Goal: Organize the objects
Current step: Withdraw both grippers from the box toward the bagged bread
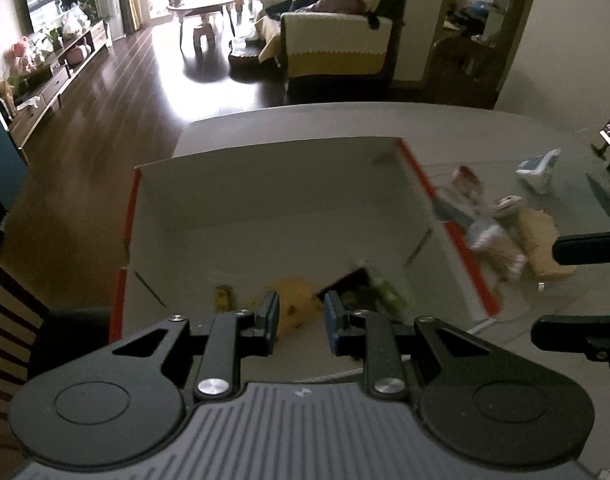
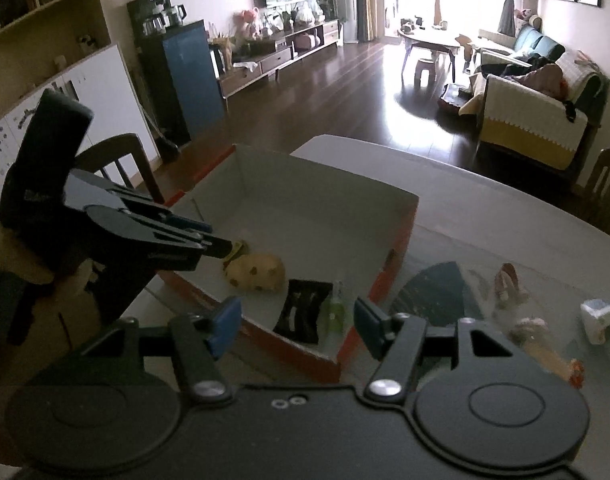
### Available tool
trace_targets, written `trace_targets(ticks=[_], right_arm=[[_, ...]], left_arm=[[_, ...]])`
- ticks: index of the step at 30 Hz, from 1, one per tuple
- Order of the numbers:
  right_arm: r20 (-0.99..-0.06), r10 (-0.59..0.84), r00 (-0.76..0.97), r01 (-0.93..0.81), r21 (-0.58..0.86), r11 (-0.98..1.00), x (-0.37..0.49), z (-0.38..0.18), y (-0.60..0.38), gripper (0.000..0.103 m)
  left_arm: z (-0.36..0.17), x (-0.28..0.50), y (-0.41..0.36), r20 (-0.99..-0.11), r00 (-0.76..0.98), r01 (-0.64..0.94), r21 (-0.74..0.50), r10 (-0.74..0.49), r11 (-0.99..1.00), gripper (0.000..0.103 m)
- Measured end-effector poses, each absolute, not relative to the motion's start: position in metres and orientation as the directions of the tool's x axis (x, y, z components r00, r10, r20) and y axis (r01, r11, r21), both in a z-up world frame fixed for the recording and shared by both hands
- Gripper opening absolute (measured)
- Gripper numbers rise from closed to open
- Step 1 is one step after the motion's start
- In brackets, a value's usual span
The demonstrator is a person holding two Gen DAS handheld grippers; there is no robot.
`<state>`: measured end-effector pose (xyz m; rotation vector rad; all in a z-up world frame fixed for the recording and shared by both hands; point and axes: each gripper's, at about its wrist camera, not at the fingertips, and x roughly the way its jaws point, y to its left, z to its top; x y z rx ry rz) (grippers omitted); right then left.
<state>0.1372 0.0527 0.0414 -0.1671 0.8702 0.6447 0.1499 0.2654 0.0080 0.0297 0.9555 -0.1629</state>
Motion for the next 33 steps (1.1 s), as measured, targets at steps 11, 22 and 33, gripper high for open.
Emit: trace_targets(ticks=[11,22,33], right_arm=[[-0.733,0.460,0.500,-0.532,0.159,0.832,0.111,0.033,-0.020,0.069],[-0.752,0.397,0.527,-0.435,0.163,0.886,0.095,0.012,-0.119,0.072],[-0.777,0.307,0.549,-0.375,0.099,0.922,0.100,-0.012,-0.200,0.075]], left_arm=[[0.023,0.121,0.210,-0.771,0.615,0.165,-0.080,-0.166,0.983,0.023],[0.013,0.104,0.120,-0.767,0.592,0.225,-0.135,-0.246,0.965,0.060],[-0.008,0.109,0.036,-0.771,0.561,0.263,-0.178,-0.301,0.948,0.085]])
